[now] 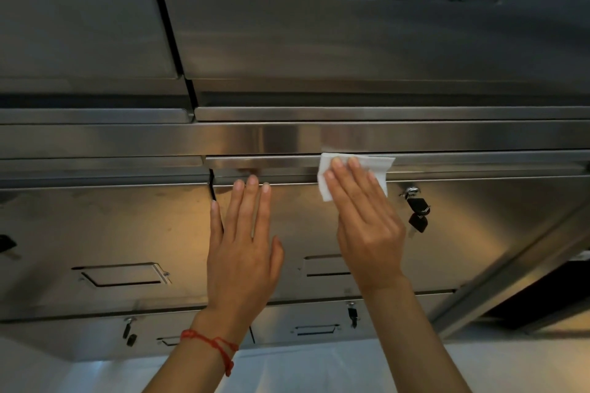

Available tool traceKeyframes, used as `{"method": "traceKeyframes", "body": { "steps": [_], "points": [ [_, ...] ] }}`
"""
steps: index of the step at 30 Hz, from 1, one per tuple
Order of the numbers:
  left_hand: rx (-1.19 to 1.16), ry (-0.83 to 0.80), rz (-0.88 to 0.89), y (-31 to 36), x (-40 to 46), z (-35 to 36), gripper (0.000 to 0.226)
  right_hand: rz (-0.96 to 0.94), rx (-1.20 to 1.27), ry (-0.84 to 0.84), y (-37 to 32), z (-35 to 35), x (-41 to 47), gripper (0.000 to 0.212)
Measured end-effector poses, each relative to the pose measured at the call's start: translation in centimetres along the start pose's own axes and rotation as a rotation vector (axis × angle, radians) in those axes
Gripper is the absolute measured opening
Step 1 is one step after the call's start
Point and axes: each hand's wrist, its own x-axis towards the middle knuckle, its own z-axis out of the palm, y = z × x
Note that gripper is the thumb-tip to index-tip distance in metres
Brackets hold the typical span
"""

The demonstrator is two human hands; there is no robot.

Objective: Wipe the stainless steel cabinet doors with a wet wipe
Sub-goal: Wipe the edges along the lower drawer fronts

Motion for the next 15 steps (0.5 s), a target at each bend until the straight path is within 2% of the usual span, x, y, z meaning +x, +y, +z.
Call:
{"method": "traceKeyframes", "body": {
  "steps": [4,9,15],
  "points": [
    [0.005,-0.01,0.001,-0.1,0.0,0.1,0.066,0.072,-0.005,0.039,-0.5,0.3,-0.1,0.045],
    [0.017,-0.021,0.014,-0.3,0.0,0.0,0.066,0.006,0.002,0.007,0.3,0.1,-0.1,0.042],
    [0.011,-0.017,0.016,-0.4,0.0,0.0,0.065,0.058,-0.043,0.044,1.2,-0.5,-0.5,0.043]
  ]
}}
